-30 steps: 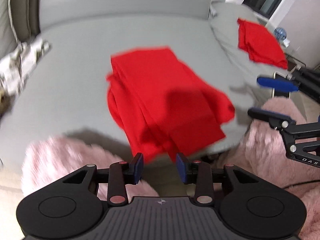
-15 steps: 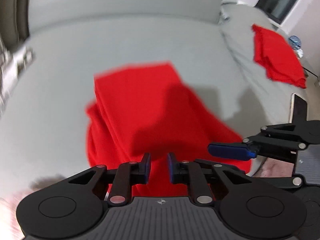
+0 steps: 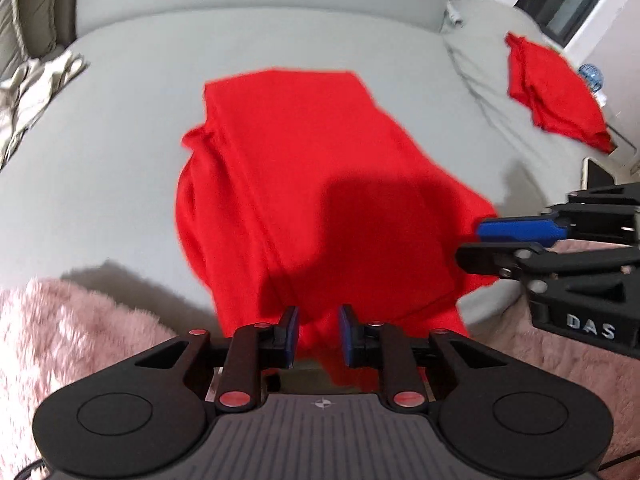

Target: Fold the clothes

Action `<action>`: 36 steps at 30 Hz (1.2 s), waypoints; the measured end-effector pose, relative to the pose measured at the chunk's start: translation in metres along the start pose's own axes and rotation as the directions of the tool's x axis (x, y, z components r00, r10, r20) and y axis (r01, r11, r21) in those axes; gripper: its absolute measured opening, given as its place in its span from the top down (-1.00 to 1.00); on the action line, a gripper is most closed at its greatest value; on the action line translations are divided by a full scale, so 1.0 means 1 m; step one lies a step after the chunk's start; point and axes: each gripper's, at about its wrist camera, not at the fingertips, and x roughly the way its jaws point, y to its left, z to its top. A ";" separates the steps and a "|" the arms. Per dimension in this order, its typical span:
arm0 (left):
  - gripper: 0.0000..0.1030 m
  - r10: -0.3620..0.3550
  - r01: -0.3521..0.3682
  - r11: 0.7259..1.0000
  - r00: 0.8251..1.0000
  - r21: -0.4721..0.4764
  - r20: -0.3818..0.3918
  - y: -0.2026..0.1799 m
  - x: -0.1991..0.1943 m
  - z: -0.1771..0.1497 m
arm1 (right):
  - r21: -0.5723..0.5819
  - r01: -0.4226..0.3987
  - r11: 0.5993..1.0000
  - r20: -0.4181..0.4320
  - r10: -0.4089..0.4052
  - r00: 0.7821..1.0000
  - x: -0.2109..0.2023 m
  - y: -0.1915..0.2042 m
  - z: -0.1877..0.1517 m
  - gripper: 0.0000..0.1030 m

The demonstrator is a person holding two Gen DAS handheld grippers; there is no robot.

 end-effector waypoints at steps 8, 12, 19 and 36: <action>0.56 -0.026 0.019 0.997 0.995 -0.069 -0.092 0.006 0.042 0.005 | 0.002 0.014 1.000 -0.083 -0.014 0.996 0.039 0.001 -0.007 0.62; 0.54 -0.020 0.013 0.998 0.994 -0.063 -0.112 0.005 0.042 0.008 | -0.035 0.026 0.999 -0.077 -0.029 0.997 0.041 0.004 -0.009 0.60; 0.32 0.033 -0.035 0.999 0.998 -0.024 -0.046 0.017 0.011 0.025 | 0.068 -0.035 0.997 -0.046 0.038 0.998 0.019 -0.014 0.009 0.21; -0.55 0.193 -0.199 0.975 0.979 0.101 0.065 0.041 -0.039 0.076 | 0.009 -0.013 1.000 0.014 0.013 1.000 0.004 -0.016 0.066 -0.22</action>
